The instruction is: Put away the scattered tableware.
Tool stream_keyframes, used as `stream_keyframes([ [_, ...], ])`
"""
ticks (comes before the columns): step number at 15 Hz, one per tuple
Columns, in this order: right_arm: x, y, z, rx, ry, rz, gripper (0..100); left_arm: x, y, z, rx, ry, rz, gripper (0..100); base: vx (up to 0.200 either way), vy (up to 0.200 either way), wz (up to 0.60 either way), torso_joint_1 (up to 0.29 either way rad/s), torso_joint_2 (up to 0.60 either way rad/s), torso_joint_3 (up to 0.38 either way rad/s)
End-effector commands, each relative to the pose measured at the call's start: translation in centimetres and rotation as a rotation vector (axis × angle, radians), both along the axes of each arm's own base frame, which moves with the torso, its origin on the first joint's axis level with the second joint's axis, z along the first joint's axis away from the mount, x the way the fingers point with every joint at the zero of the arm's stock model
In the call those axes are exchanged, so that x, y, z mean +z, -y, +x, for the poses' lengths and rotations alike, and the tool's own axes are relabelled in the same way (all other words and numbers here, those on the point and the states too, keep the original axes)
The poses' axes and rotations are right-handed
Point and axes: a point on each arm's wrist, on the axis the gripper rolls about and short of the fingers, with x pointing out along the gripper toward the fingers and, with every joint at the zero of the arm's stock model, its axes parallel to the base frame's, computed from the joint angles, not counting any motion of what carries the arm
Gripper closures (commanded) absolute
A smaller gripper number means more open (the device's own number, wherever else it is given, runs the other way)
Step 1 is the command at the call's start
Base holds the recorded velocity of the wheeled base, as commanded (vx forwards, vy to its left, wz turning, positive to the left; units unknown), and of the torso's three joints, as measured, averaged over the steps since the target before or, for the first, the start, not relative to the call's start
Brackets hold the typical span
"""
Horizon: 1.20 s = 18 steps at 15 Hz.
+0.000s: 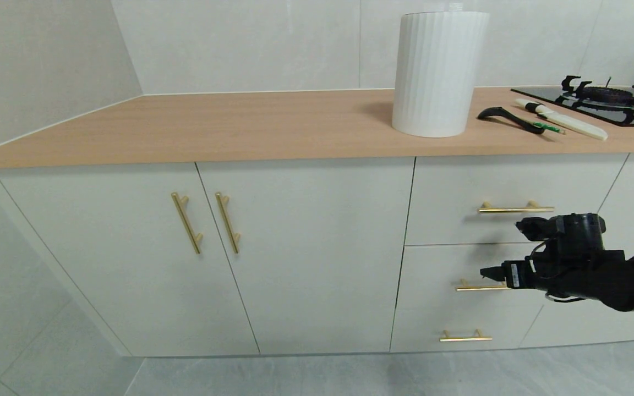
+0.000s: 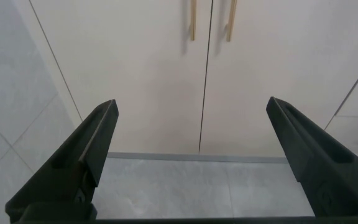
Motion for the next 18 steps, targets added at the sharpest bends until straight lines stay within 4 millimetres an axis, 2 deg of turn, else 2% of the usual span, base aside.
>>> stream_keyframes([
  [1,-3.2,0.3,0.6,-0.008,-0.053,0.000,0,0.0,0.0,0.0,0.000,-0.001,0.000,0,0.000,0.000,0.00,0.000,0.00,0.000],
  [3,-4.0,0.9,1.2,-0.024,-0.011,0.000,0,0.0,0.0,0.0,0.000,-0.001,0.000,0,0.000,0.000,0.00,0.000,0.00,0.000],
  [18,-8.4,1.0,4.0,-0.073,0.105,-0.082,0,0.0,0.0,0.0,0.000,-0.001,-0.002,0,0.000,0.000,0.00,0.000,0.00,0.000],
])
